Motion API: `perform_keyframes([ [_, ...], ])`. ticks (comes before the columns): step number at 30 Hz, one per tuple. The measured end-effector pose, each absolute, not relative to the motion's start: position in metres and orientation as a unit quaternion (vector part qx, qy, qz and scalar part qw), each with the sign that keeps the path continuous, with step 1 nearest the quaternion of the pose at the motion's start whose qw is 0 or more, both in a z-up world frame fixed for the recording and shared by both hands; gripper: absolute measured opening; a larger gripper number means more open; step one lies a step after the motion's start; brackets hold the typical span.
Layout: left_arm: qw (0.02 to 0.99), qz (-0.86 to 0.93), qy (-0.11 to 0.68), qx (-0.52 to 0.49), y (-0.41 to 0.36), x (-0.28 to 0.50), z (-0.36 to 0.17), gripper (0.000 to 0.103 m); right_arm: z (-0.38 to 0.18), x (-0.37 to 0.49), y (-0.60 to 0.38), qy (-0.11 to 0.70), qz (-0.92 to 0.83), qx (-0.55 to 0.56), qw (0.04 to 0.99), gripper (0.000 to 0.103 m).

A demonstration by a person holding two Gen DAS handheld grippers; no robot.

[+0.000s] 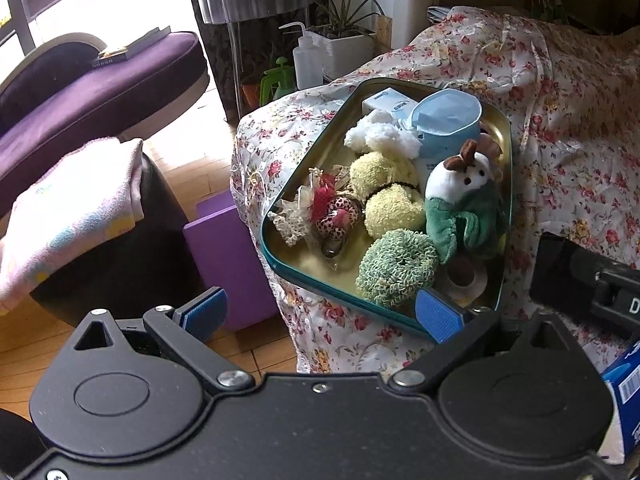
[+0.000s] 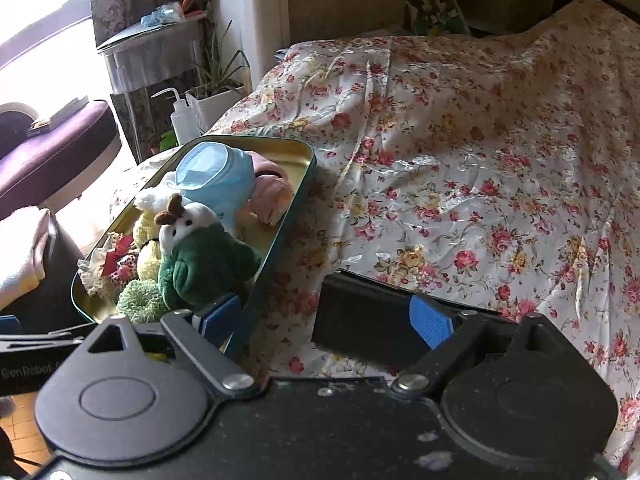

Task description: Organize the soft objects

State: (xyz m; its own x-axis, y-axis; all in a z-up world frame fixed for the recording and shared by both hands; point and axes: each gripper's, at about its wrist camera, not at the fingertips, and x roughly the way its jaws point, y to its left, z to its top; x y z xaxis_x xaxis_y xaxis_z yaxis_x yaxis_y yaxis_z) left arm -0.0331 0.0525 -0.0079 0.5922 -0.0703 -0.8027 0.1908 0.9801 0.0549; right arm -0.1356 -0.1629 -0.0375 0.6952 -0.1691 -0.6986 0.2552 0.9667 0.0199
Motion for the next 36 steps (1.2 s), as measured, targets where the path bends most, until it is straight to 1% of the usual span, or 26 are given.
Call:
perform_keyframes([
  [36, 0.883, -0.083, 0.456, 0.073, 0.0521, -0.0338, -0.0108, 0.098, -0.0406, -0.1383, -0.1598, 0.379, -0.118, 0.053, 0.916, 0.091],
])
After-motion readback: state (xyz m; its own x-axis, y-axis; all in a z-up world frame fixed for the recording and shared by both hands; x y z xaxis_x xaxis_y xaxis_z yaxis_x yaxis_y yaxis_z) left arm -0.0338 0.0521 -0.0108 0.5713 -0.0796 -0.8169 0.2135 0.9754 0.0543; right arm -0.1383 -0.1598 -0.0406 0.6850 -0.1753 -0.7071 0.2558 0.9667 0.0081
